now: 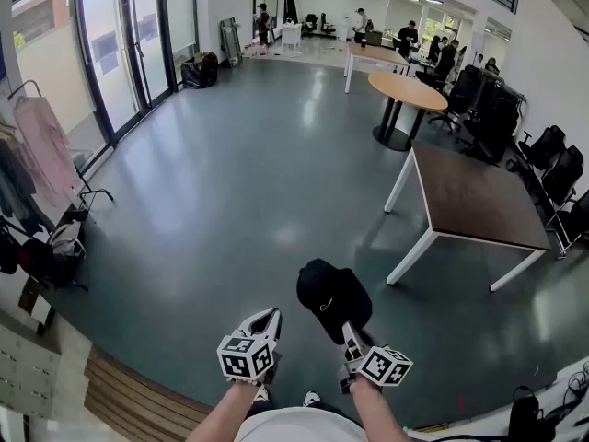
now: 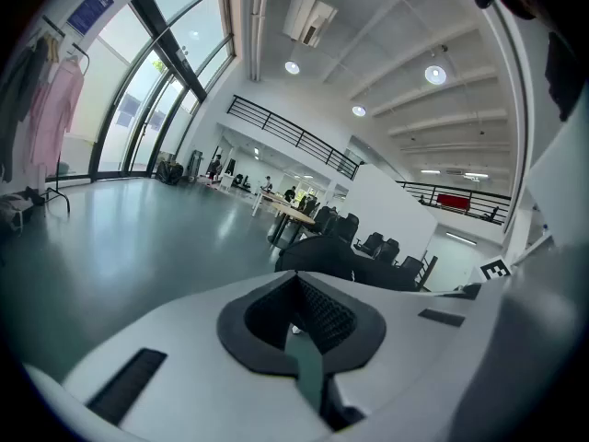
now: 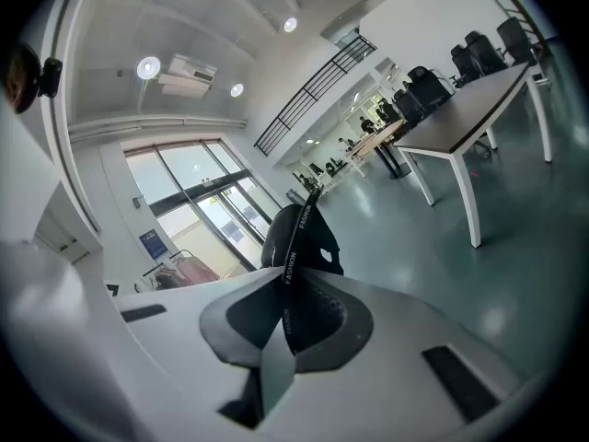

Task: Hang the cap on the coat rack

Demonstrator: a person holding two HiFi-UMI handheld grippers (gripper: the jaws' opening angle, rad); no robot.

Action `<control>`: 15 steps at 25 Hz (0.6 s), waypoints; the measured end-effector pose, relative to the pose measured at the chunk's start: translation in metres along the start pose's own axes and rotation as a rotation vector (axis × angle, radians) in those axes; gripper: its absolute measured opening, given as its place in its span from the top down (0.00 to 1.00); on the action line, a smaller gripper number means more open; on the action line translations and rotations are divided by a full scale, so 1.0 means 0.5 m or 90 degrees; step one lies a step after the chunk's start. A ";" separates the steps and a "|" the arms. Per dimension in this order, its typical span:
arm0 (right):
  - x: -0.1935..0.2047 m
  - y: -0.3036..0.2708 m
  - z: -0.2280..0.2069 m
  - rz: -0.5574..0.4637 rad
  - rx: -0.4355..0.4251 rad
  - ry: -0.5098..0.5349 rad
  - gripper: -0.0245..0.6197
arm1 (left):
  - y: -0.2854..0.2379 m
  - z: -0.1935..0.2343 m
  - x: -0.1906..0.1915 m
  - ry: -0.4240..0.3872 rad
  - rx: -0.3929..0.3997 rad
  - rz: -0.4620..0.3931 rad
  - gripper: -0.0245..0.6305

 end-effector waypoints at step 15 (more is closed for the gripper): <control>0.005 0.001 0.001 0.005 0.008 0.004 0.93 | -0.002 -0.009 -0.005 -0.011 0.007 -0.002 0.96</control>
Point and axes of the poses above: the fingertips, and each gripper's own axes: y backward along the fingers, z to its left, x out of its underside, the point moved 10 cm from there along y, backward along the fingers, and after that the axes turned 2 degrees about -x, right-handed, at the moved point
